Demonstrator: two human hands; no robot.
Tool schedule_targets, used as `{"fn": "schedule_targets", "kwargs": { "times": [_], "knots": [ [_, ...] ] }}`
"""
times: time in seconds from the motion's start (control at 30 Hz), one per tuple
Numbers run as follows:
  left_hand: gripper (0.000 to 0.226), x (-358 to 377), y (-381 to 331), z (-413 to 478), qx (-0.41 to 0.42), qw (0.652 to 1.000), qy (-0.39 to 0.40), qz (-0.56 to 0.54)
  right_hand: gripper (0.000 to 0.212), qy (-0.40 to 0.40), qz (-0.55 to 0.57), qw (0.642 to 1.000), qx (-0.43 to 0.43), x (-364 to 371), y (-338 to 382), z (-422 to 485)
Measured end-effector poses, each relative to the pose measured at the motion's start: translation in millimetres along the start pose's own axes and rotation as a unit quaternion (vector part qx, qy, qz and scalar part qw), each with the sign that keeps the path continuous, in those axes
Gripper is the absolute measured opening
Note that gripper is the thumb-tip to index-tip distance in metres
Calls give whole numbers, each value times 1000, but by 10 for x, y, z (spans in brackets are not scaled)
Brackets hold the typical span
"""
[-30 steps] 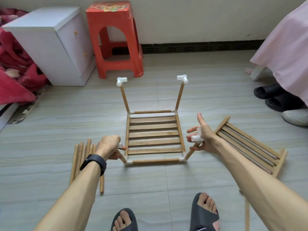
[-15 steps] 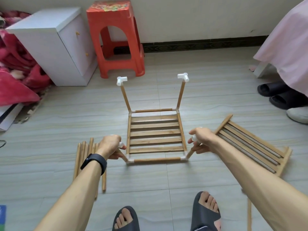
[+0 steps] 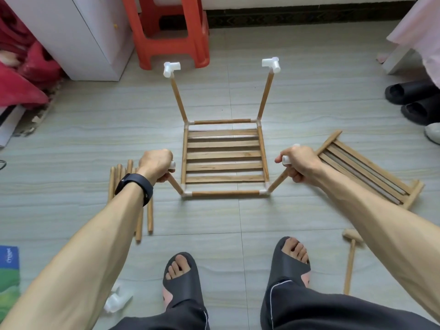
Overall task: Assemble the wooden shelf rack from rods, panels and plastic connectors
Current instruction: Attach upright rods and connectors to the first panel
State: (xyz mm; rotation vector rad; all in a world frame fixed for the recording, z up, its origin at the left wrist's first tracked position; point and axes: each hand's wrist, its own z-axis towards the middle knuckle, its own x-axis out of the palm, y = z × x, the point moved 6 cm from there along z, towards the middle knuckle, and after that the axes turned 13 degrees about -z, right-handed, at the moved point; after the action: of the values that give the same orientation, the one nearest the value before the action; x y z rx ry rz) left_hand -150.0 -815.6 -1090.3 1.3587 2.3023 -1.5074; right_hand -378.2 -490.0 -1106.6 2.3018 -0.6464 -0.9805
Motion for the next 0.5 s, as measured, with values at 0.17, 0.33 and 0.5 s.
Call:
{"fn": "schedule_targets", "kwargs": {
  "times": [0.17,0.33,0.5],
  "knots": [
    [25,19,7,-34,23,998,23,56,13,-7,17,1000,4,-18,-25,3],
    [27,32,79,-70,19,997,44,55,28,-3,-15,1000,-1,-43,-40,-1],
    [27,22,58,-94,11,1000,27,-2,40,-44,8,999,14,-43,-72,-34]
  ]
}}
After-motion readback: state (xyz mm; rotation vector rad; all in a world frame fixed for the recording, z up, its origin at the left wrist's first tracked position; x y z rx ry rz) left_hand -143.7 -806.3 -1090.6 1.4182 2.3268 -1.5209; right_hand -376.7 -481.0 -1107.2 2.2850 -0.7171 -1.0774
